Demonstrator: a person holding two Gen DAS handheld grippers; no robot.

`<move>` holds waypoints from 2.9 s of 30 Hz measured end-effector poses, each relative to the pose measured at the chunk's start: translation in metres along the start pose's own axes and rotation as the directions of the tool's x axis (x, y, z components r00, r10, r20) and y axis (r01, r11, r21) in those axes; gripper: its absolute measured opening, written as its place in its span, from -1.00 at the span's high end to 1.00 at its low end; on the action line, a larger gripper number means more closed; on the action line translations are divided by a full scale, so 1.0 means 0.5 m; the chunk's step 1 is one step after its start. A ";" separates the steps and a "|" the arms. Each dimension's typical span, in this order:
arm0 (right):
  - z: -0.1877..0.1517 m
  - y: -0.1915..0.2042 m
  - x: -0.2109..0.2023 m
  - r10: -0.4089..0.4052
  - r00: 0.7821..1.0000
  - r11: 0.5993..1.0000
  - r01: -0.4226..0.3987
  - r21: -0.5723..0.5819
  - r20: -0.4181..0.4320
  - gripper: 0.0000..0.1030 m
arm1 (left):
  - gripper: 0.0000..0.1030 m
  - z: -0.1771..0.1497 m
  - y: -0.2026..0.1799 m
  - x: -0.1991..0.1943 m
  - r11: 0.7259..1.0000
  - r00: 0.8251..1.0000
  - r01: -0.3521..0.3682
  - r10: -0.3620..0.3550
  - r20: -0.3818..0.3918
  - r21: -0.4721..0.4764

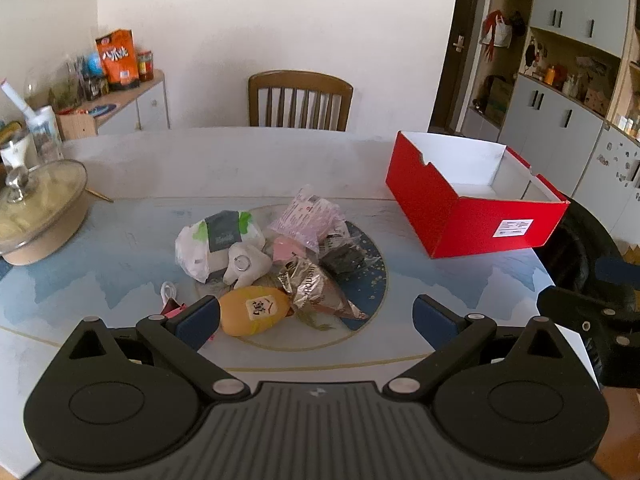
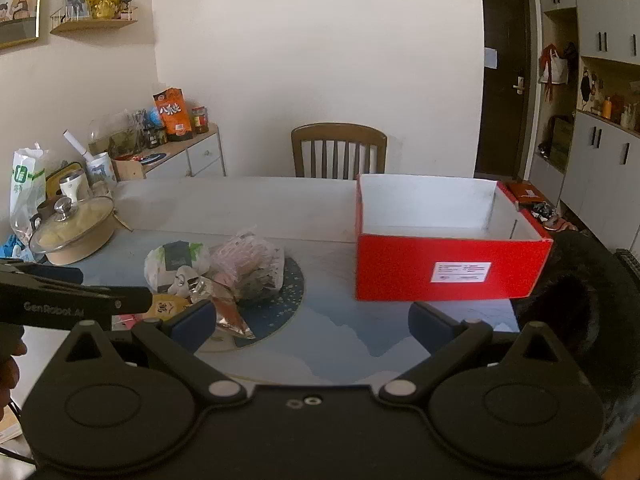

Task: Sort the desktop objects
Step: 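Reach the left tool to the yellow toy while the right tool reaches the silver foil bag, then grasp the yellow toy with the left tool while the right tool grasps the silver foil bag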

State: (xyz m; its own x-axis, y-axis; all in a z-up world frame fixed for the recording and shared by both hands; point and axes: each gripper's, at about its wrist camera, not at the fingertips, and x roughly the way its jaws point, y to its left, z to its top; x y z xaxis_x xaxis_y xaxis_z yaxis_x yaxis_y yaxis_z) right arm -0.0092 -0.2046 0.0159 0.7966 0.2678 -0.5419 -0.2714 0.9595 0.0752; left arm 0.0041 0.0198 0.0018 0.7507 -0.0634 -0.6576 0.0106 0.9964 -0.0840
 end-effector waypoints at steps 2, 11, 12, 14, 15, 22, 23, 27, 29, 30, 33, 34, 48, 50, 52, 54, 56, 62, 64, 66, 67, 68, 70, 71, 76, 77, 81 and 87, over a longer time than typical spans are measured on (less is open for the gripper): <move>0.001 0.010 0.011 0.005 1.000 1.000 -0.005 -0.002 -0.006 -0.99 | -1.00 -0.001 0.012 0.010 1.000 1.000 0.006 -0.006 -0.004 0.006; -0.006 0.069 0.079 0.026 0.998 0.999 -0.028 -0.033 -0.056 -0.99 | -1.00 -0.003 0.078 0.062 0.998 0.999 0.042 -0.042 -0.009 0.054; -0.006 0.075 0.088 0.029 0.998 0.999 -0.031 -0.037 -0.061 -0.99 | -1.00 -0.006 0.085 0.071 0.997 0.999 0.049 -0.048 -0.011 0.067; -0.006 0.086 0.106 0.024 0.997 0.999 -0.027 -0.045 -0.070 -0.99 | -1.00 -0.009 0.096 0.086 0.994 0.998 0.058 -0.057 -0.015 0.095; -0.006 0.091 0.114 0.025 0.997 0.998 -0.028 -0.049 -0.072 -0.99 | -1.00 -0.011 0.100 0.094 0.992 0.998 0.065 -0.063 -0.016 0.108; -0.010 0.124 0.187 0.030 0.992 0.995 -0.041 -0.091 -0.122 -0.93 | -0.99 -0.010 0.125 0.158 0.975 0.993 0.115 -0.107 -0.048 0.191; -0.012 0.128 0.199 0.028 0.990 0.994 -0.042 -0.097 -0.135 -0.92 | -0.99 -0.009 0.129 0.166 0.973 0.992 0.120 -0.112 -0.055 0.198; -0.025 0.148 0.241 0.035 0.984 0.989 -0.060 -0.139 -0.176 -0.86 | -0.96 -0.004 0.141 0.203 0.967 0.989 0.139 -0.123 -0.085 0.214; -0.029 0.152 0.262 0.037 0.979 0.989 -0.065 -0.135 -0.200 -0.82 | -0.94 -0.003 0.152 0.224 0.967 0.985 0.156 -0.135 -0.111 0.203; -0.031 0.153 0.271 0.039 0.977 0.989 -0.068 -0.132 -0.209 -0.81 | -0.92 -0.002 0.154 0.233 0.967 0.983 0.162 -0.140 -0.120 0.198; -0.029 0.157 0.293 0.050 0.973 0.989 -0.079 -0.126 -0.223 -0.73 | -0.86 0.000 0.160 0.254 0.964 0.978 0.180 -0.153 -0.145 0.197; -0.027 0.158 0.299 0.055 0.972 0.989 -0.084 -0.119 -0.229 -0.72 | -0.83 -0.001 0.161 0.259 0.962 0.976 0.185 -0.156 -0.150 0.200; 0.029 0.164 0.354 0.167 0.951 0.986 -0.164 0.032 -0.260 -0.65 | -0.52 -0.013 0.159 0.309 0.943 0.963 0.230 -0.184 -0.198 0.240; 0.035 0.164 0.365 0.170 0.947 0.985 -0.162 0.052 -0.272 -0.65 | -0.48 -0.013 0.159 0.314 0.944 0.964 0.222 -0.176 -0.199 0.244; 0.038 0.162 0.380 0.174 0.941 0.985 -0.159 0.073 -0.290 -0.64 | -0.42 -0.013 0.162 0.317 0.946 0.964 0.220 -0.174 -0.201 0.236; 0.038 0.162 0.394 0.180 0.934 0.983 -0.163 0.083 -0.309 -0.58 | -0.34 -0.012 0.165 0.319 0.949 0.965 0.214 -0.168 -0.200 0.232; 0.035 0.163 0.407 0.188 0.926 0.981 -0.166 0.096 -0.328 -0.54 | -0.31 -0.012 0.168 0.321 0.951 0.965 0.212 -0.167 -0.201 0.227; 0.029 0.165 0.429 0.221 0.899 0.972 -0.171 0.163 -0.377 -0.13 | -0.21 -0.014 0.169 0.317 0.952 0.967 0.208 -0.165 -0.195 0.223; 0.028 0.163 0.429 0.225 0.897 0.969 -0.166 0.183 -0.381 -0.05 | -0.18 -0.014 0.171 0.315 0.954 0.965 0.215 -0.175 -0.196 0.208; 0.030 0.165 0.427 0.218 0.899 0.971 -0.160 0.178 -0.380 0.11 | -0.16 -0.013 0.174 0.312 0.956 0.963 0.224 -0.187 -0.195 0.189; 0.032 0.166 0.425 0.216 0.900 0.971 -0.159 0.176 -0.379 0.14 | -0.15 -0.012 0.176 0.309 0.956 0.961 0.233 -0.197 -0.194 0.180; 0.034 0.167 0.422 0.212 0.901 0.972 -0.156 0.175 -0.378 0.19 | -0.14 -0.012 0.176 0.305 0.955 0.960 0.238 -0.203 -0.192 0.177; 0.038 0.169 0.417 0.198 0.906 0.975 -0.144 0.167 -0.375 0.25 | -0.13 -0.012 0.174 0.295 0.953 0.960 0.244 -0.210 -0.186 0.180; 0.040 0.171 0.414 0.191 0.906 0.977 -0.138 0.165 -0.376 0.28 | -0.13 -0.011 0.173 0.289 0.953 0.960 0.245 -0.212 -0.184 0.179; 0.050 0.165 0.387 0.191 0.906 0.974 -0.128 0.184 -0.377 0.40 | -0.12 0.000 0.172 0.257 0.954 0.960 0.253 -0.226 -0.168 0.163; 0.053 0.164 0.382 0.194 0.907 0.974 -0.130 0.188 -0.375 0.41 | -0.12 0.002 0.171 0.250 0.954 0.960 0.253 -0.227 -0.163 0.163; 0.062 0.160 0.360 0.222 0.904 0.968 -0.159 0.193 -0.366 0.43 | -0.12 0.005 0.164 0.225 0.960 0.963 0.243 -0.221 -0.154 0.139; 0.068 0.135 0.317 0.266 0.894 0.960 -0.211 0.185 -0.361 0.44 | -0.12 0.005 0.145 0.188 0.973 0.973 0.203 -0.188 -0.135 0.113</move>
State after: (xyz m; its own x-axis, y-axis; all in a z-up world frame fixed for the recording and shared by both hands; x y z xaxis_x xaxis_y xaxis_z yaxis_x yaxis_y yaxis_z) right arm 0.1170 -0.0944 -0.0363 0.4448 0.4630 -0.7666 -0.3288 0.8806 0.3411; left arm 0.0771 0.0860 -0.0640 0.6391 -0.2564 -0.7251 0.2374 0.9625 -0.1311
